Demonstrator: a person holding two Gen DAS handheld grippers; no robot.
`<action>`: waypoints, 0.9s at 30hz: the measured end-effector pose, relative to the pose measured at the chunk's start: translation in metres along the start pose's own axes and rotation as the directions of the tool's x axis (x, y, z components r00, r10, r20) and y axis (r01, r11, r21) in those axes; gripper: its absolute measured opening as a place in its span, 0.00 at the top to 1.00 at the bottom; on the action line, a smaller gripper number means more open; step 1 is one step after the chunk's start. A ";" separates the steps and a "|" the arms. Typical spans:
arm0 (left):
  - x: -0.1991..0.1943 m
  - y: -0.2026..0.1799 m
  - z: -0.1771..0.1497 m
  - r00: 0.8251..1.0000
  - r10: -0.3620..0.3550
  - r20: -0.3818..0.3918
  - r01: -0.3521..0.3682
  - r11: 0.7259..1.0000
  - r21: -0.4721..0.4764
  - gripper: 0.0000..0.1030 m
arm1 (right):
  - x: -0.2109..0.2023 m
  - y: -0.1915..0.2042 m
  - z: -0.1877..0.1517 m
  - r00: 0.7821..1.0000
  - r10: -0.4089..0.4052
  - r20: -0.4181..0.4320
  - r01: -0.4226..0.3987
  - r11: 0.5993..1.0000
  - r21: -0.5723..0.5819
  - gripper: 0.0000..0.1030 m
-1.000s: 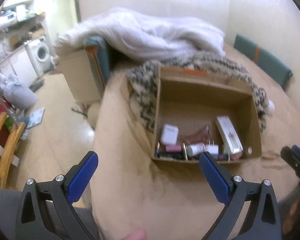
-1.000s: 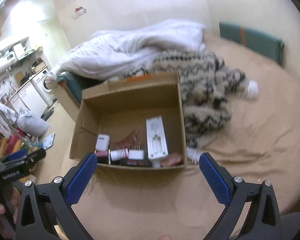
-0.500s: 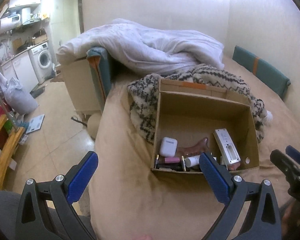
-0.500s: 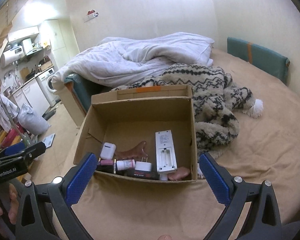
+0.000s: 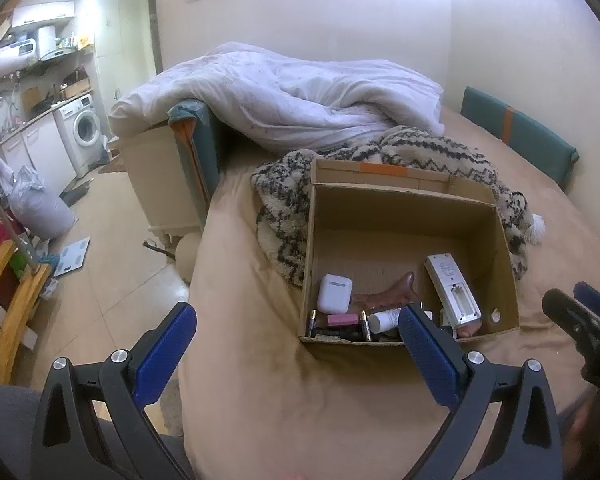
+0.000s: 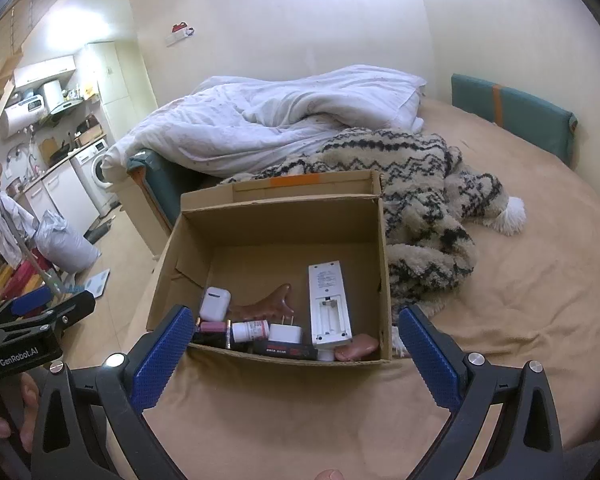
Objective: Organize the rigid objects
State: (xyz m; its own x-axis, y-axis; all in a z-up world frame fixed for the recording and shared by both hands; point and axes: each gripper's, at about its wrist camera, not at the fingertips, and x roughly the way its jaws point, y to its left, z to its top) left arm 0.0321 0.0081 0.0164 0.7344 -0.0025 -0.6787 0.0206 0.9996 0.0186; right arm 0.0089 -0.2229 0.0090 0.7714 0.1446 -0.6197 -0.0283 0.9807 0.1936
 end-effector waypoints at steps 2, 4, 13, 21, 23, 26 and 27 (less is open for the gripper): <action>0.000 0.000 0.000 1.000 0.000 -0.002 0.000 1.000 -0.001 0.02 | 0.000 0.000 0.000 1.000 0.001 -0.001 -0.001 1.000 0.001 0.00; 0.000 0.001 0.000 1.000 0.000 -0.001 0.000 1.000 -0.002 0.02 | -0.001 0.000 0.000 1.000 0.001 0.000 -0.001 1.000 0.001 0.00; 0.000 -0.002 -0.003 1.000 0.000 -0.002 0.000 1.000 -0.001 0.02 | -0.001 0.000 0.000 1.000 0.000 0.001 0.000 1.000 0.001 0.00; -0.001 -0.002 -0.003 1.000 0.003 -0.003 -0.003 1.000 -0.005 0.02 | 0.000 0.000 0.000 1.000 0.001 0.000 -0.001 1.000 0.001 0.00; -0.001 -0.002 -0.003 1.000 0.003 -0.002 -0.003 1.000 -0.004 0.02 | 0.000 0.000 0.000 1.000 0.000 0.000 0.000 1.000 0.001 0.00; -0.001 -0.002 -0.003 1.000 0.003 -0.003 -0.003 1.000 -0.005 0.02 | -0.001 0.000 0.000 1.000 0.000 0.000 0.000 1.000 0.002 0.00; -0.001 -0.002 -0.003 1.000 0.003 -0.003 -0.003 1.000 -0.005 0.02 | 0.000 0.000 0.000 1.000 0.000 0.000 0.000 1.000 0.001 0.00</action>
State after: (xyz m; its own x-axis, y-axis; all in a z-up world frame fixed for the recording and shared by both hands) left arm 0.0287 0.0062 0.0149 0.7323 0.0008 -0.6810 0.0147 0.9997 0.0170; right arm 0.0087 -0.2225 0.0092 0.7712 0.1443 -0.6200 -0.0272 0.9805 0.1944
